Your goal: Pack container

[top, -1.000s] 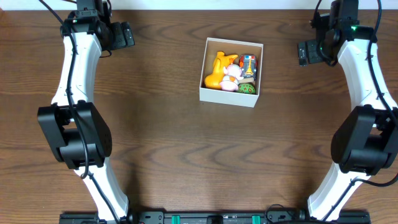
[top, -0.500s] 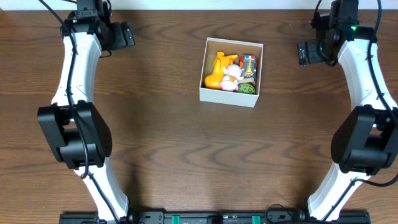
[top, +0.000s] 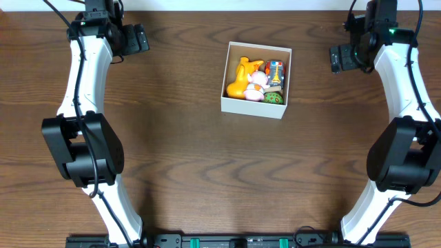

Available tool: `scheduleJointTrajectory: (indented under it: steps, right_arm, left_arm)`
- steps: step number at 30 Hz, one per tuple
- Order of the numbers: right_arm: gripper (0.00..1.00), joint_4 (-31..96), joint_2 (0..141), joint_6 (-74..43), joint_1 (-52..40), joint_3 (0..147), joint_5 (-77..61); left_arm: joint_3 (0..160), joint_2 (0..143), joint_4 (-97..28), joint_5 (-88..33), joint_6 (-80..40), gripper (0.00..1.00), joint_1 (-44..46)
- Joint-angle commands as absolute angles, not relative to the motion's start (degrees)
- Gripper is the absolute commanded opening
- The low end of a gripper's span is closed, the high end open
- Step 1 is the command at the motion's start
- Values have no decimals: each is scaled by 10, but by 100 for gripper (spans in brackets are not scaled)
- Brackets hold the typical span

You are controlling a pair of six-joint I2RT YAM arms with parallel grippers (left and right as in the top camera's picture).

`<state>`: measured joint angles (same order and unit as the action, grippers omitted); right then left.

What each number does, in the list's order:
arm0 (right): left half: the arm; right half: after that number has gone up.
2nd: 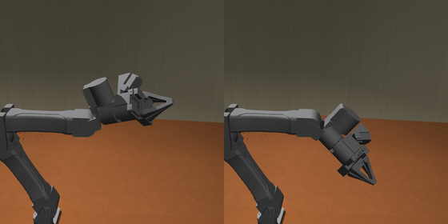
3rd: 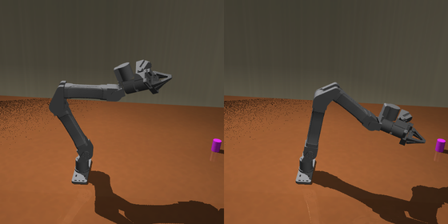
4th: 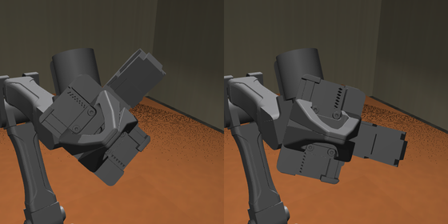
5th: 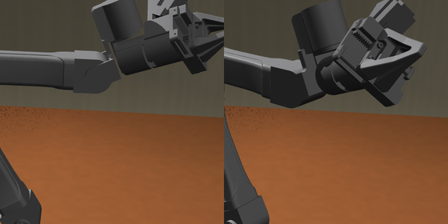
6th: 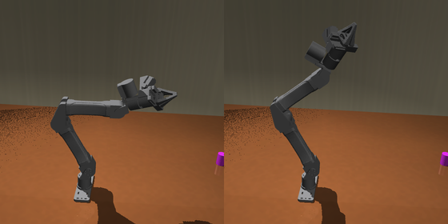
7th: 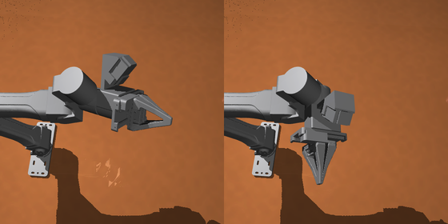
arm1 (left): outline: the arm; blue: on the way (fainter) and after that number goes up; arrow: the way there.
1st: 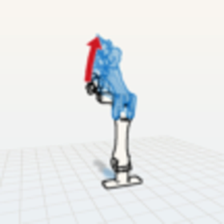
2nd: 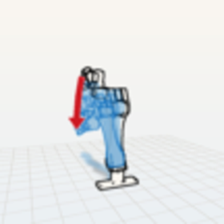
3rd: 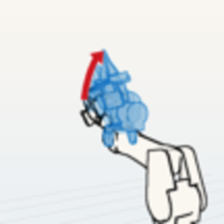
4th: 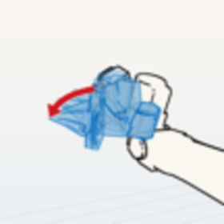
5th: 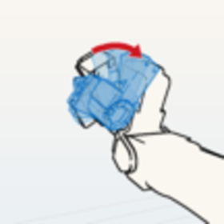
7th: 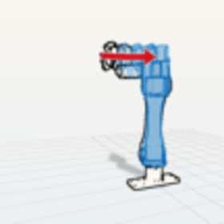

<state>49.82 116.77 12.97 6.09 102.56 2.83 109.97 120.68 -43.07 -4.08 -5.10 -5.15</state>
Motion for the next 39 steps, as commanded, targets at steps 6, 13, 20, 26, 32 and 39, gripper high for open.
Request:
scheduleJointTrajectory:
  steps: [6,13,20,26,32,39]
  right_arm:
    - [99,497,1173,123,64,1026,32]
    - [99,497,1173,123,64,1026,32]
    - [99,501,1173,123,64,1026,35]
    - [99,532,1171,125,69,1026,45]
    - [99,551,1110,124,62,1026,45]
    - [99,568,971,124,34,1026,45]
  left_arm:
    - [1112,1196,-430,-36,-52,98,-53]
    - [1112,1196,-430,-36,-52,98,-53]
    - [1112,1196,-430,-36,-52,98,-53]
    - [1112,1196,-430,-36,-52,98,-53]
    - [1112,1196,-430,-36,-52,98,-53]
    - [1112,1196,-430,-36,-52,98,-53]
